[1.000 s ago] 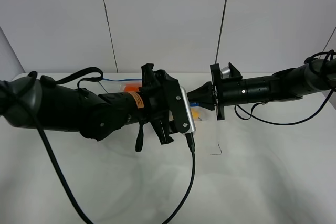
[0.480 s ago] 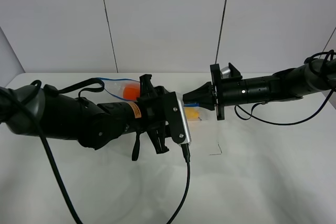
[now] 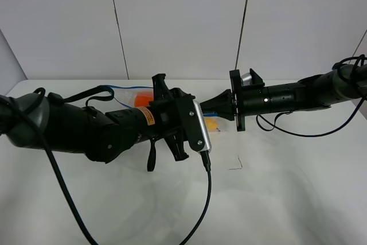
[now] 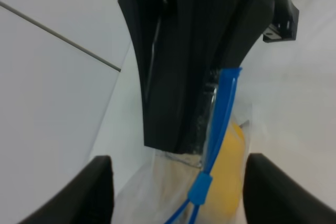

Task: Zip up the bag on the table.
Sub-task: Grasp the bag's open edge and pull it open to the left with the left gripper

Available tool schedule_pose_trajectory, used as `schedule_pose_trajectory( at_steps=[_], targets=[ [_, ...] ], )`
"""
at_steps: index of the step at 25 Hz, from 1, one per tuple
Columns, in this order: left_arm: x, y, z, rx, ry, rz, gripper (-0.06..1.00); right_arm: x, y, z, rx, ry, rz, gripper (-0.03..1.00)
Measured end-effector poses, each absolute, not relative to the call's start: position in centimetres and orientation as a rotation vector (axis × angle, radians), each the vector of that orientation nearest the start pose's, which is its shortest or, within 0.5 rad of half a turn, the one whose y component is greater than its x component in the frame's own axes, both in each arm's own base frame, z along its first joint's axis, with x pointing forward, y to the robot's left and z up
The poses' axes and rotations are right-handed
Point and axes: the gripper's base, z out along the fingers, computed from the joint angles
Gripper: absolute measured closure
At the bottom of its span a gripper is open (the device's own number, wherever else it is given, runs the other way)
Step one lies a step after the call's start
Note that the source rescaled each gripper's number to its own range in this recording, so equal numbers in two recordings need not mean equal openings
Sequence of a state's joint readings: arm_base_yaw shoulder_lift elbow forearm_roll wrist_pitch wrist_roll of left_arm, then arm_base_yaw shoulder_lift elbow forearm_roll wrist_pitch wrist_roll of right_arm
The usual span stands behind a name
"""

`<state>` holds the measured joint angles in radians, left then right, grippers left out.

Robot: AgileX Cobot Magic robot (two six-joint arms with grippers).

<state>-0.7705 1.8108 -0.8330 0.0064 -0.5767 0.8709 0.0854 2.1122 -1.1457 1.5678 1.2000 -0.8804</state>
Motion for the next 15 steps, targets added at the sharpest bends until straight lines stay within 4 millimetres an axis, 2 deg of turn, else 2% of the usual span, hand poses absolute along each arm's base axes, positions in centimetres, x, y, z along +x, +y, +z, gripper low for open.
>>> schedule_pose_trajectory(
  at_steps=[5, 15],
  targets=[
    [26.24, -25.51, 17.88, 1.384, 1.28, 0.069, 0.39, 36.76, 11.66, 14.05, 0.145, 2.422, 1.809, 0.97],
    [26.43, -25.7, 17.0, 1.378, 1.274, 0.069, 0.41, 36.78, 11.66, 14.06, 0.146, 2.42, 1.81, 0.97]
  ],
)
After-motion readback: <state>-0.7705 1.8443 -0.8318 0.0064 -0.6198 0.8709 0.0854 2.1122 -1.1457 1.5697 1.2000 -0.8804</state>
